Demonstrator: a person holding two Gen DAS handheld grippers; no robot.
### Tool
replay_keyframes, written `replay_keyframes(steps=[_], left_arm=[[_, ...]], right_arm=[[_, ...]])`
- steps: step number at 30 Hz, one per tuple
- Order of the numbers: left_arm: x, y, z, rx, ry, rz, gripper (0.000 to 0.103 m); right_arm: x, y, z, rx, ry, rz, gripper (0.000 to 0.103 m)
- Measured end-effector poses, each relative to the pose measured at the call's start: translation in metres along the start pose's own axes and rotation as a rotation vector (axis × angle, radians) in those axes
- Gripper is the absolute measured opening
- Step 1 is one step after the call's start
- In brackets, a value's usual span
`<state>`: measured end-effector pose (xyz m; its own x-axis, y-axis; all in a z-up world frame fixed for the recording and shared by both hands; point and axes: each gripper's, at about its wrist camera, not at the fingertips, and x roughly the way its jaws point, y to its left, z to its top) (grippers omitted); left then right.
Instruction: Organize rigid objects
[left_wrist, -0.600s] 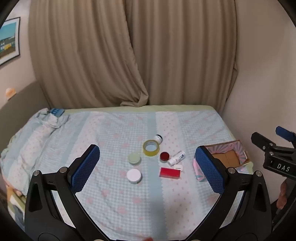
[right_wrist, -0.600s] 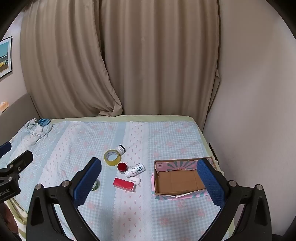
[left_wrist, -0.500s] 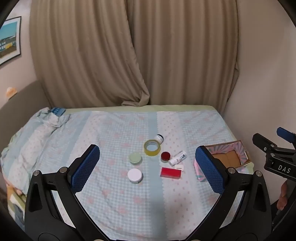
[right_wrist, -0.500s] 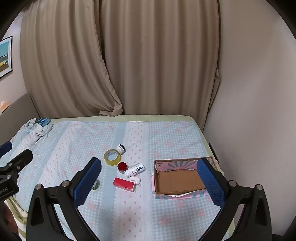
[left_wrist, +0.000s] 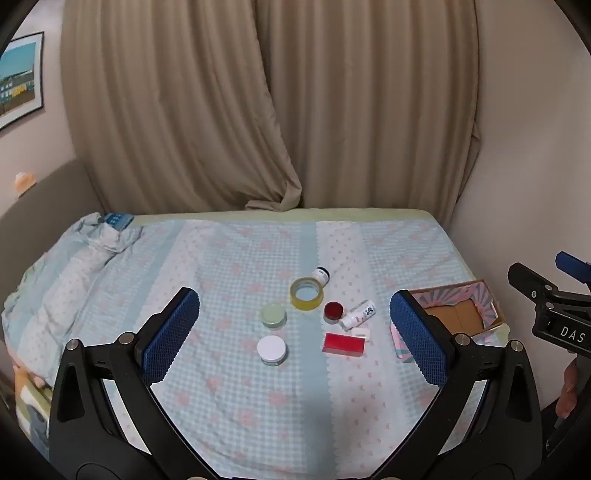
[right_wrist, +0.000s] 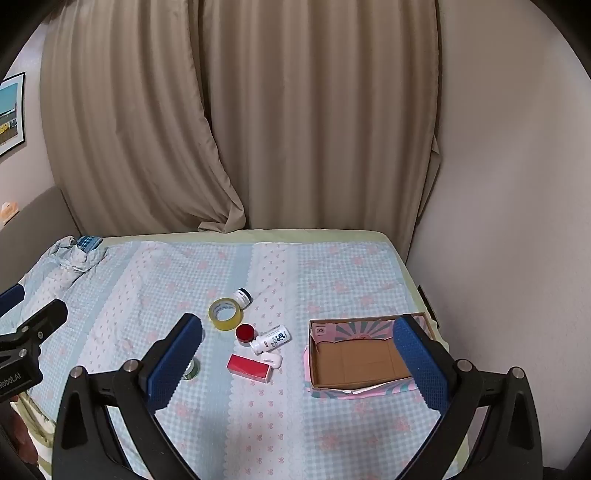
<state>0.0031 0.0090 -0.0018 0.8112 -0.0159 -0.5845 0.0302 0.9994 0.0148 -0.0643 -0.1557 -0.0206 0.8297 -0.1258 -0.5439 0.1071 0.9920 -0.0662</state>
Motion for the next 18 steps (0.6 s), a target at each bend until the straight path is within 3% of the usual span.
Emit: replay_keyframes(steps=[18], left_arm=[[0.0041,0.0045,0.0004,-0.007,0.007,-0.006,0.102]], right_arm=[[0.0010,-0.0002,0.0010,-0.003,0.001,-0.001,0.103]])
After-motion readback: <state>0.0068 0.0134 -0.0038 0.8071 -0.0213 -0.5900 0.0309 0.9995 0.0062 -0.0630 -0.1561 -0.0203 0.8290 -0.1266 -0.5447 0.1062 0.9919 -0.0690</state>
